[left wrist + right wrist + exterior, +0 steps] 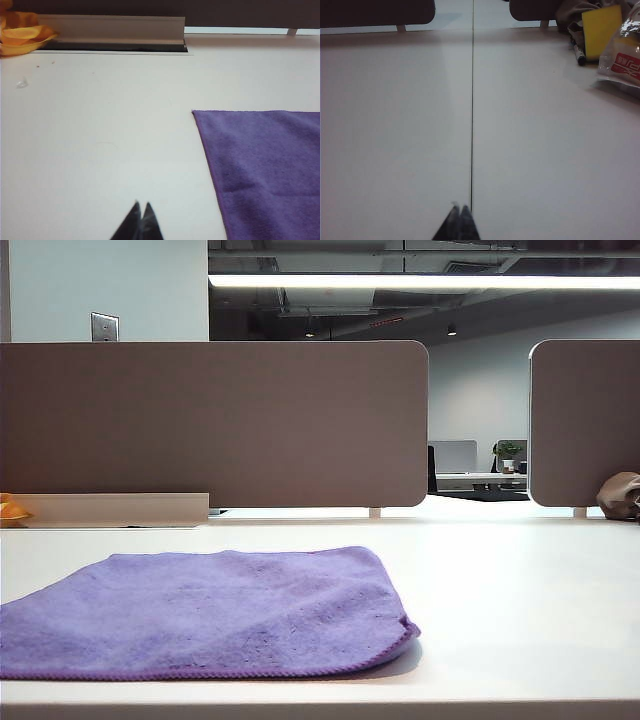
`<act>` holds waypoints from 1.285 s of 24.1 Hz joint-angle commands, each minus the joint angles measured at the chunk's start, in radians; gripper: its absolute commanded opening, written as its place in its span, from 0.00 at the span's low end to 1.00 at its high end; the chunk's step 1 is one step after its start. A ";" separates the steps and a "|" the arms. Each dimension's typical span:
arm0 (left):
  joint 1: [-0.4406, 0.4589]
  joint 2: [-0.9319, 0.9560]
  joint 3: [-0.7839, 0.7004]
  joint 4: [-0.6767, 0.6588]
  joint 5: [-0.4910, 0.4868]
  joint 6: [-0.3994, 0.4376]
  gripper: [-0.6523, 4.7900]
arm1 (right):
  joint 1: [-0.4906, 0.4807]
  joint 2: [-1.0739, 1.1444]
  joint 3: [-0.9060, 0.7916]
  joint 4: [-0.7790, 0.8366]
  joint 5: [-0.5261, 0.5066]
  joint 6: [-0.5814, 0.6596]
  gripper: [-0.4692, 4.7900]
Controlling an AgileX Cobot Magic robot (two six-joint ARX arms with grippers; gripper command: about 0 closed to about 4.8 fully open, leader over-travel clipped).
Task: Fold the bottom of the cloth upward, then fold it vertically to form a square shape.
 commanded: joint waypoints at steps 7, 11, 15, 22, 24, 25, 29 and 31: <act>0.000 0.001 0.000 0.009 0.001 0.000 0.12 | -0.002 0.001 -0.007 0.005 0.000 0.001 0.09; 0.000 0.001 0.000 0.009 0.001 0.000 0.12 | -0.002 0.001 -0.007 0.005 0.000 0.001 0.09; 0.000 0.001 0.000 0.011 0.000 0.003 0.12 | -0.002 0.001 -0.007 0.006 -0.001 0.001 0.09; 0.000 0.001 0.000 0.009 0.001 0.000 0.12 | -0.002 0.001 -0.007 0.006 -0.001 0.001 0.09; 0.000 0.001 0.000 0.009 0.002 -0.001 0.12 | -0.001 0.001 -0.007 0.010 -0.002 0.006 0.09; 0.000 0.001 0.000 0.011 0.001 -0.001 0.12 | -0.001 0.001 -0.004 0.029 -0.002 0.059 0.09; 0.000 0.001 0.023 0.043 0.013 -0.097 0.12 | -0.001 0.001 0.035 0.094 -0.060 0.397 0.09; 0.000 0.001 0.093 0.043 0.074 -0.354 0.11 | -0.001 0.001 0.079 0.104 -0.186 0.562 0.09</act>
